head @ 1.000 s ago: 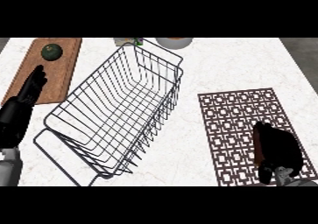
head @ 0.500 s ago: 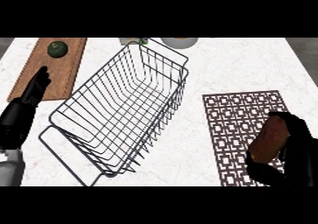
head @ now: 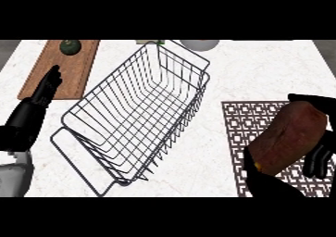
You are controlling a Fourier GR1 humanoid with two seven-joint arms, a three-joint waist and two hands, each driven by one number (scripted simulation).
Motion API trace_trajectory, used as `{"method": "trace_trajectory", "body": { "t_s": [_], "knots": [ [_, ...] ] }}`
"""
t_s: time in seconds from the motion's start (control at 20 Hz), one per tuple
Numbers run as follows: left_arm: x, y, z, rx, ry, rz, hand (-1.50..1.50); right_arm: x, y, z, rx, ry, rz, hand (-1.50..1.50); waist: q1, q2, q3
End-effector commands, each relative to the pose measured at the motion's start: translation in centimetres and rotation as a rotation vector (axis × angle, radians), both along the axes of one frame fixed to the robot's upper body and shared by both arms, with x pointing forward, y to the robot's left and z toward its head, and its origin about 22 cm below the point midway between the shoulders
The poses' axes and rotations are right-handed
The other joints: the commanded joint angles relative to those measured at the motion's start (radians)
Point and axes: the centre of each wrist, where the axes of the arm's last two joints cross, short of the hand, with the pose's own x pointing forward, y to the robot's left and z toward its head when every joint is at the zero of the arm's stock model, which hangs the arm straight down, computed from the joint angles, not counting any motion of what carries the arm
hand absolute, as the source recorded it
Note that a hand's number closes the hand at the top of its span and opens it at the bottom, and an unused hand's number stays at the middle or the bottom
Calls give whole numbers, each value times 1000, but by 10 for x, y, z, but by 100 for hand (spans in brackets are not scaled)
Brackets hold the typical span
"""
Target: Pick the sweet potato from the placemat and place it in the basket
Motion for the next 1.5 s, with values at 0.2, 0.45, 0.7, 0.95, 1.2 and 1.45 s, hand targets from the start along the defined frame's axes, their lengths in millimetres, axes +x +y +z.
{"method": "trace_trajectory", "body": {
  "t_s": [0.2, 0.45, 0.7, 0.95, 1.2, 1.45],
  "knots": [
    [4, -3, -12, -11, 10, -30, 0, 2, 53, 60, 38, 7, 94, 150, 19, 0, -2],
    [8, -11, 2, 4, -6, -53, 0, 46, 84, 79, 84, 78, 117, 150, 41, 2, 0],
    [12, -10, 1, 8, -3, -43, 0, 77, 106, 98, 113, 149, 107, 150, 47, 5, 0],
    [12, -23, 0, -12, -1, -48, 0, 103, 124, 100, 81, 280, 118, 150, 43, 4, 1],
    [8, -16, -2, 6, -14, -56, 0, 134, 135, 96, 100, 418, 93, 150, 53, 4, 0],
    [14, -4, 2, 15, 4, -13, 0, 142, 155, 91, -110, 488, 21, 150, 22, -4, -1]
  ]
}}
